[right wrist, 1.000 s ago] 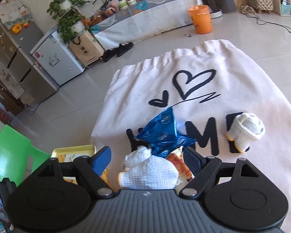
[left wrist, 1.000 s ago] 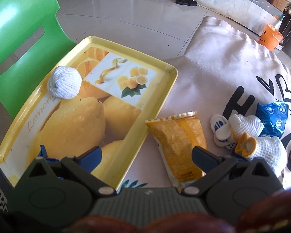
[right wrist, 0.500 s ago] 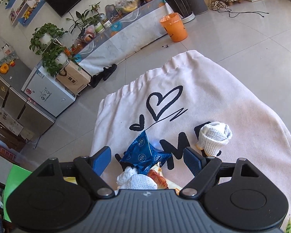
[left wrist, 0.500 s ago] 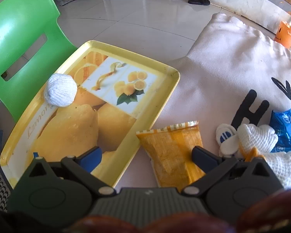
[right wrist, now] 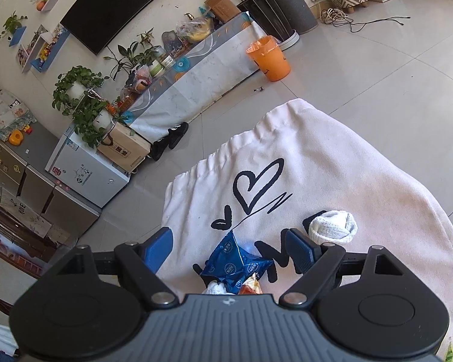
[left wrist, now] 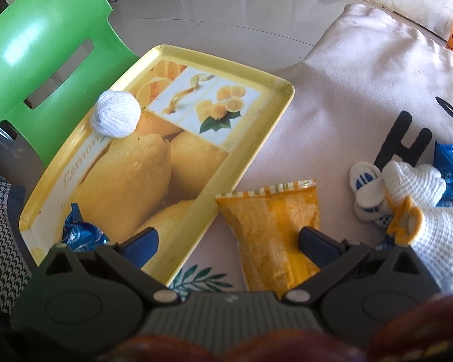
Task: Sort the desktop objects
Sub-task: 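Move the right tool back to the snack pile while the left tool moves toward the yellow snack bag, then close the left tool on the yellow snack bag while the right tool grasps a blue foil bag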
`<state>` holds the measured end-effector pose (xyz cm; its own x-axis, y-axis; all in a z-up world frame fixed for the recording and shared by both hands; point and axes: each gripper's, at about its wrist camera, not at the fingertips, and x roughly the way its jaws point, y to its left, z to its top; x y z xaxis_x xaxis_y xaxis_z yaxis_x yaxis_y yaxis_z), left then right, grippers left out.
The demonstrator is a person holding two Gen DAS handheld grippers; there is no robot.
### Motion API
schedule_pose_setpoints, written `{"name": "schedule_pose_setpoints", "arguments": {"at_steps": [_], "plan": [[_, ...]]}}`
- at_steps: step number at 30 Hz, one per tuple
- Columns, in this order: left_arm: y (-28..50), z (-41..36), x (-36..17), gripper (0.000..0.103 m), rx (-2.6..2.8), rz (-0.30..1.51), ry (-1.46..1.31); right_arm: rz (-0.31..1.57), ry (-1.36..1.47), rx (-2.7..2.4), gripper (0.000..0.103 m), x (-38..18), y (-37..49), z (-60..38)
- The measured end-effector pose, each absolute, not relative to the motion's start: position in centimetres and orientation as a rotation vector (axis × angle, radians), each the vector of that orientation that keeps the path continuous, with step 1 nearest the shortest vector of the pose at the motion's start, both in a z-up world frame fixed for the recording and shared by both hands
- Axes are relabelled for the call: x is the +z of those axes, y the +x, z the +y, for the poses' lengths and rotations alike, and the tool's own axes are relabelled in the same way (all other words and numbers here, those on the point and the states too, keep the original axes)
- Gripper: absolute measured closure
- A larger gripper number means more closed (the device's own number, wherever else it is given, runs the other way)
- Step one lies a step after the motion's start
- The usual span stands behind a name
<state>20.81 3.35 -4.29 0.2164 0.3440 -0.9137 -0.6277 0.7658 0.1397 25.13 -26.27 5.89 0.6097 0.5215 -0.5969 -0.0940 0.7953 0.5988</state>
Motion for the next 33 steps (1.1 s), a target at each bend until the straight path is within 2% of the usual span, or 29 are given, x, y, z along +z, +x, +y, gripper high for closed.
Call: {"name": "schedule_pose_setpoints", "arguments": {"at_steps": [19, 33], "plan": [[14.4, -2.8, -5.2, 0.000, 0.519, 1.257, -0.387, 0.966, 0.438, 0.372, 0.020, 2.8, 22.5, -27.7], [13.5, -2.3, -2.9, 0.001, 0.238, 1.273, -0.284, 1.200, 0.437, 0.352, 0.020, -2.6, 19.9, -27.3]]}}
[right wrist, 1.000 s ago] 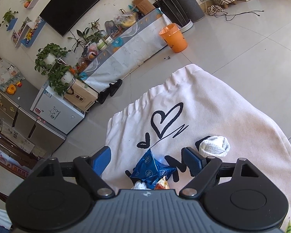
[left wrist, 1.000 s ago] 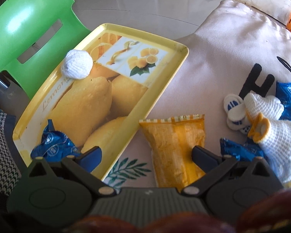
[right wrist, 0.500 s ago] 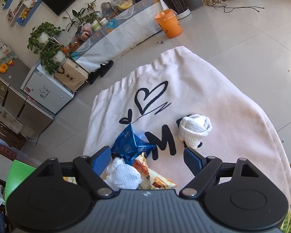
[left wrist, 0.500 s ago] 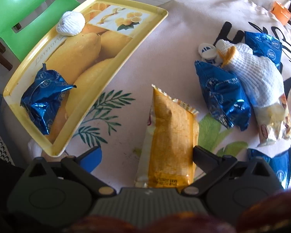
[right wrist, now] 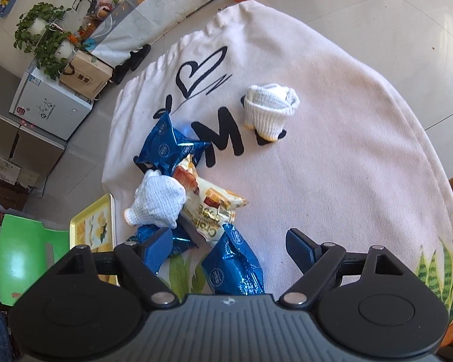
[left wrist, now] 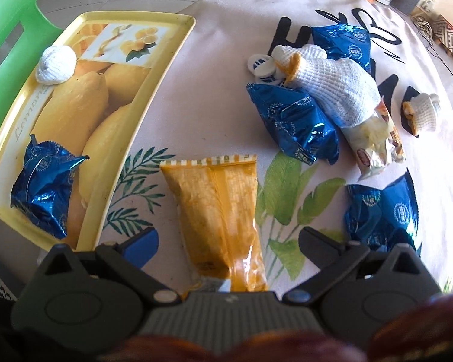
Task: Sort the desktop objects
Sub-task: 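Close the left tool on the yellow snack bag while the right tool grasps a blue foil bag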
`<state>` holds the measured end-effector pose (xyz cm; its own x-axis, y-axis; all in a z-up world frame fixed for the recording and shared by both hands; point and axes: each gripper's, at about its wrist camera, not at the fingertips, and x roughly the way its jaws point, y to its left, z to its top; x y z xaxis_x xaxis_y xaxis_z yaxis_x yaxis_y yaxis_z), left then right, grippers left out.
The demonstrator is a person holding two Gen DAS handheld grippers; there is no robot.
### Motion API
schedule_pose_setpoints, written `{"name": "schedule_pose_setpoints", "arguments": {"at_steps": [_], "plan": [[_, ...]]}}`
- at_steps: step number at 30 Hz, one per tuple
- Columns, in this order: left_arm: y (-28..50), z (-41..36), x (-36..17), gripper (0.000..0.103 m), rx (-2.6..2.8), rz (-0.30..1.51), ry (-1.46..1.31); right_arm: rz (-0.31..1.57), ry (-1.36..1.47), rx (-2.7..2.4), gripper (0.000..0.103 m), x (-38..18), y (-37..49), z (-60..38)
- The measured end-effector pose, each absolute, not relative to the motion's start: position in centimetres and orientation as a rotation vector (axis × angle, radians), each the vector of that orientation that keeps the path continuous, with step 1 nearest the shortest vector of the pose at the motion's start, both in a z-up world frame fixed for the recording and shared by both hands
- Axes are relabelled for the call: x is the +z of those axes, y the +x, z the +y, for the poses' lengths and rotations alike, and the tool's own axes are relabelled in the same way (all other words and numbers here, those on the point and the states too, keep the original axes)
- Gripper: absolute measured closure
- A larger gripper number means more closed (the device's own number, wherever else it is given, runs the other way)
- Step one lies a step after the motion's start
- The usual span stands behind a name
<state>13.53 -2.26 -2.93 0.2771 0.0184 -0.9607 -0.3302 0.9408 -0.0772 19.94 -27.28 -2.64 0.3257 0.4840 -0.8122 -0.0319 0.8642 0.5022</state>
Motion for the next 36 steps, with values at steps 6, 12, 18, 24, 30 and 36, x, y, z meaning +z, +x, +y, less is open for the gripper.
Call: {"name": "schedule_pose_setpoints", "arguments": {"at_steps": [6, 12, 18, 24, 30, 36], "plan": [[13.1, -1.7, -4.1, 0.001, 0.206, 1.282, -0.273, 1.269, 0.356, 0.372, 0.020, -4.7, 19.6, -25.1], [13.0, -2.4, -4.8, 0.000, 0.181, 1.254, -0.207, 1.306, 0.248, 0.385, 0.020, -6.0, 19.1, -23.3], [13.0, -2.2, -6.0, 0.001, 0.206, 1.280, -0.171, 1.346, 0.189, 0.413, 0.020, -7.2, 18.8, -21.7], [13.4, -2.1, -7.1, 0.001, 0.214, 1.319, -0.182, 1.337, 0.088, 0.416, 0.020, -7.8, 18.5, -20.2], [13.5, -2.7, -7.7, 0.000, 0.197, 1.330, -0.157, 1.351, 0.047, 0.405, 0.020, -8.6, 18.5, -19.7], [13.2, -2.6, -7.7, 0.000, 0.198, 1.322, -0.156, 1.367, 0.017, 0.380, 0.020, -9.3, 18.7, -19.3]]}}
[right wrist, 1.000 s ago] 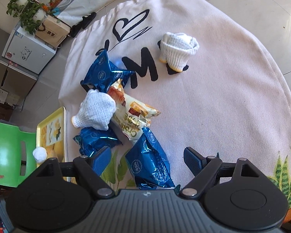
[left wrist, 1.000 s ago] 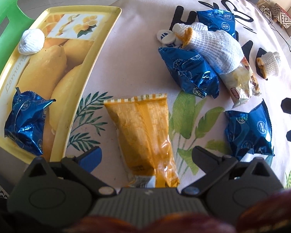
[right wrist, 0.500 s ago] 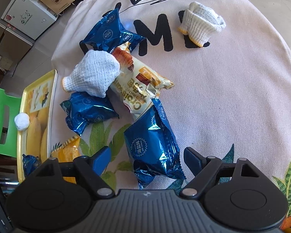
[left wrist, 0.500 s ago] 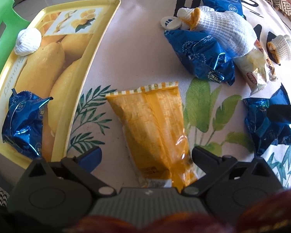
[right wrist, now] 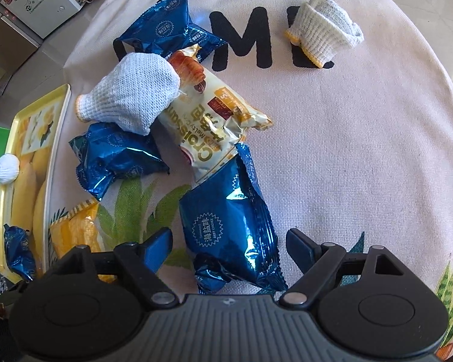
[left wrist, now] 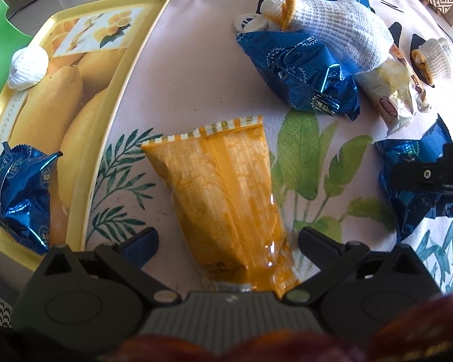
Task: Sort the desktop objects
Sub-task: 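Close the left tool on the yellow snack bag while the right tool grasps a blue foil bag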
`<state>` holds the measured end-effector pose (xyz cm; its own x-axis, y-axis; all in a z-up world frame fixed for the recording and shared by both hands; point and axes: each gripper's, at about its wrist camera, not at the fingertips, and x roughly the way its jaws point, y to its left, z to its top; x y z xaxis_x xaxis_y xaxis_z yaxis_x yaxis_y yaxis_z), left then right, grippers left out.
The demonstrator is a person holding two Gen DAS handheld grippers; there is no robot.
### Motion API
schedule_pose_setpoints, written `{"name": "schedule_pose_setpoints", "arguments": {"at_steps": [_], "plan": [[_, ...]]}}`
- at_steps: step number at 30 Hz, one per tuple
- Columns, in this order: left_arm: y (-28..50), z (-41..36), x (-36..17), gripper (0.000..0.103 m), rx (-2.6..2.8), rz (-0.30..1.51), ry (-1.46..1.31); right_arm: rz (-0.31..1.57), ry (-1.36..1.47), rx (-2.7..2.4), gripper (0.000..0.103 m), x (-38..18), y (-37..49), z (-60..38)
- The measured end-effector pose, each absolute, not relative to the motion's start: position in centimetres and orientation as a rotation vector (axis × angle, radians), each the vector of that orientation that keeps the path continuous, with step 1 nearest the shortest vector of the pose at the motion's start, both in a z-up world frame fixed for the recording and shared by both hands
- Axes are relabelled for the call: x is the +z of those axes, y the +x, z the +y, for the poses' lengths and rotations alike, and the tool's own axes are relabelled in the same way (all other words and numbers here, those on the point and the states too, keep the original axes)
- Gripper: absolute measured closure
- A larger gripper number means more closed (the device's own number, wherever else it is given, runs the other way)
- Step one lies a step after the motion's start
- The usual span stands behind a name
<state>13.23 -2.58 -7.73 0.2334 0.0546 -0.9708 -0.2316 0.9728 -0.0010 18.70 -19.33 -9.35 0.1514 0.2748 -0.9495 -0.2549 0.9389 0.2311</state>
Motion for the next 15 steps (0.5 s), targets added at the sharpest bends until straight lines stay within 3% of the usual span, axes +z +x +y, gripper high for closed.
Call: {"name": "schedule_pose_setpoints", "arguments": {"at_steps": [15], "plan": [[12.3, -2.0, -7.7, 0.000, 0.187, 1.319, -0.146, 1.330, -0.121, 0.361, 0.013, -10.4, 18.1, -17.4]]}}
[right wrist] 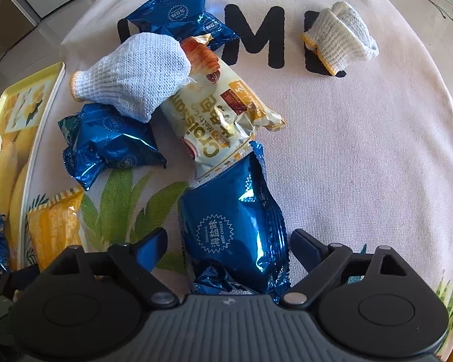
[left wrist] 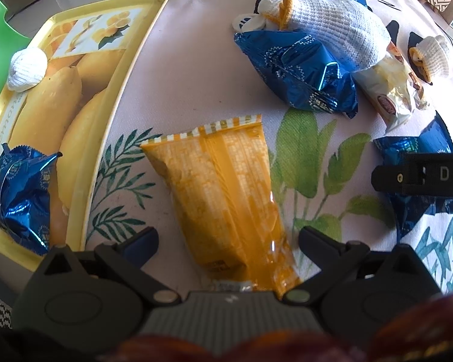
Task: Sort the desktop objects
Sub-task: 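Close the left tool on the yellow snack bag while the right tool grasps a blue foil bag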
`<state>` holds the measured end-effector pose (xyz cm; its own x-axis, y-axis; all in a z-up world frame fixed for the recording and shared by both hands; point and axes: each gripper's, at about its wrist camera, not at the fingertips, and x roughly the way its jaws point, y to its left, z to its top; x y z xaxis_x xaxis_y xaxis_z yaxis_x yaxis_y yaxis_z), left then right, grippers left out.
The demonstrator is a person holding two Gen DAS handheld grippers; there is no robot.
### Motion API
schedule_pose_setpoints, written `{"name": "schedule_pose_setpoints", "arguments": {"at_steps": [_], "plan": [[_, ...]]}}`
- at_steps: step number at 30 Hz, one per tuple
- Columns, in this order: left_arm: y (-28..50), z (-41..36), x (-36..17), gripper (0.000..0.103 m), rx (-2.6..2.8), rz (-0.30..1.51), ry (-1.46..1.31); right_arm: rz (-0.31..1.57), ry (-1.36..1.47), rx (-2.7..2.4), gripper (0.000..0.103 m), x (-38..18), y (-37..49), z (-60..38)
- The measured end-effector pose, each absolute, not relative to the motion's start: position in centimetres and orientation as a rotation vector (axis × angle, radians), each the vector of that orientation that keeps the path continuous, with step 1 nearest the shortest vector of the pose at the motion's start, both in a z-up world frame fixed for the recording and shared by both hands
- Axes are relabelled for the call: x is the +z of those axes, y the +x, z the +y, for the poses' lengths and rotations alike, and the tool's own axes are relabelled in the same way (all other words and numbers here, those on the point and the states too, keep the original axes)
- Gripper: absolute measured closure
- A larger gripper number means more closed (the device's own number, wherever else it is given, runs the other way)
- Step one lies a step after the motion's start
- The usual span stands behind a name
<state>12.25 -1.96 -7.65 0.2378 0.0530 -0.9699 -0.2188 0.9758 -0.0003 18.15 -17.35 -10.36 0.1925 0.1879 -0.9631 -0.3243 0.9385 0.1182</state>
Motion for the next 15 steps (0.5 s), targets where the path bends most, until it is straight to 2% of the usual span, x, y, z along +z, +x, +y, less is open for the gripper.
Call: {"name": "schedule_pose_setpoints", "arguments": {"at_steps": [11, 15], "plan": [[11.3, -1.3, -7.6, 0.000, 0.196, 1.313, -0.151, 1.291, -0.245, 0.330, 0.011, -10.8, 17.7, -16.5], [10.9, -0.9, -7.5, 0.000, 0.199, 1.324, -0.154, 1.285, -0.236, 0.325, 0.014, -10.8, 17.7, -16.8]]}}
